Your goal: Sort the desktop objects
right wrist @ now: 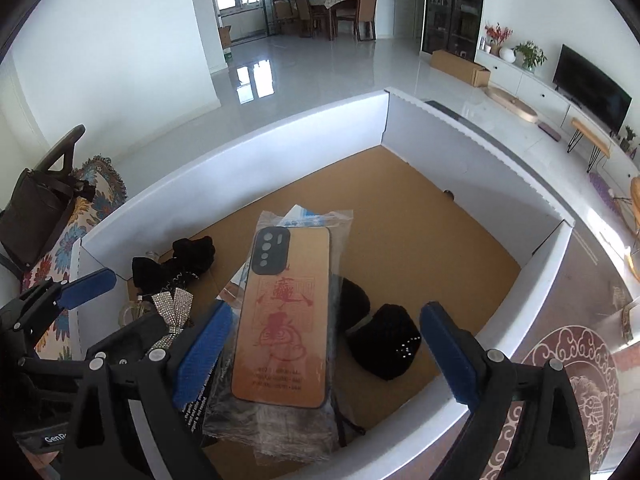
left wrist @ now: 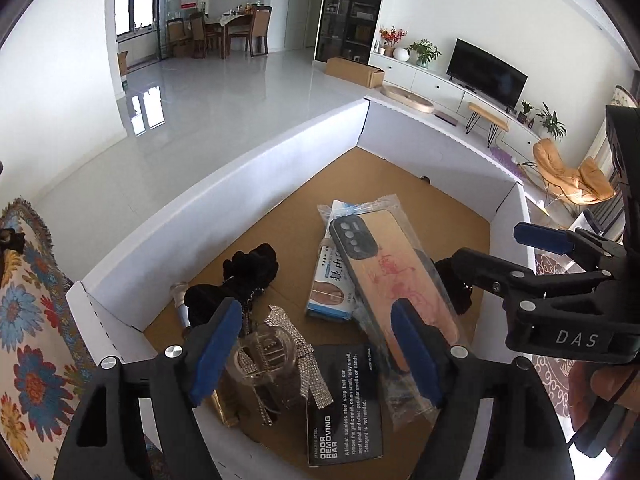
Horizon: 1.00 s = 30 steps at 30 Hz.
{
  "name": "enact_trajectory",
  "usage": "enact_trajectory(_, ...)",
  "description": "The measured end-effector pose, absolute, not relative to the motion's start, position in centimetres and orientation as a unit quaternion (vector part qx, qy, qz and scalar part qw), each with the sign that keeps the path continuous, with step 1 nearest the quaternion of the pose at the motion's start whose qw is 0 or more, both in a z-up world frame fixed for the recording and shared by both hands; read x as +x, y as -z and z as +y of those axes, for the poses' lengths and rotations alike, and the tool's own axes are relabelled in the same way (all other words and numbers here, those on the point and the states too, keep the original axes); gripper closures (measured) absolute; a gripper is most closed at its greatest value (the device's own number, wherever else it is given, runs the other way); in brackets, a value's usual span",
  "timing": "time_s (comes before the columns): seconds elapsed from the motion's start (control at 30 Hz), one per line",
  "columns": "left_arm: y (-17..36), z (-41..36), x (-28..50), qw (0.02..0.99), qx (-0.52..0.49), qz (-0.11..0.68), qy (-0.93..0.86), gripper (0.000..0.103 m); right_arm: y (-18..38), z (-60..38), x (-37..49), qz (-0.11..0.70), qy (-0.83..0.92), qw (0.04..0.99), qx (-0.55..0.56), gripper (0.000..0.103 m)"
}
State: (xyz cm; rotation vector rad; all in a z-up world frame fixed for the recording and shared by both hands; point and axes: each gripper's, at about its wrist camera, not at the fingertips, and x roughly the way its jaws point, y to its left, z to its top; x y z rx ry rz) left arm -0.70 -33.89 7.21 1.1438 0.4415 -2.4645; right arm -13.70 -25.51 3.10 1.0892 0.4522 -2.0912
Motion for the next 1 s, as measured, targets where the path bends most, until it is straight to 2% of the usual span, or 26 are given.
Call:
enact_trajectory(0.13, -8.0, -32.8, 0.0, 0.231, 0.392, 0.118, 0.883, 0.023, -4.8, -24.2, -12.4, 0.193, 0.832, 0.359, 0.376, 0.008)
enact_trajectory(0.3, -8.8, -32.3, 0.7, 0.275, 0.377, 0.072, 0.881, 0.006, -6.6, -23.7, -11.2, 0.208, 0.848, 0.359, 0.33, 0.005)
enact_trajectory(0.73, -10.0, -33.3, 1.2, 0.302, 0.384, 0.105, 0.866, 0.005, -6.0, -24.6, -12.1, 0.201, 0.833, 0.377, 0.351, 0.004)
enact_trajectory(0.8, -10.1, -33.2, 1.2, 0.292, 0.385, 0.114, 0.868, 0.0, -5.7, -24.7, -12.3, 0.201, 0.832, 0.377, 0.355, 0.004)
enact_trajectory(1.0, -10.4, -33.1, 1.5, 0.313, 0.365, 0.133, 0.867, 0.0, -5.3, -24.7, -12.9, 0.199, 0.828, 0.378, 0.364, 0.004)
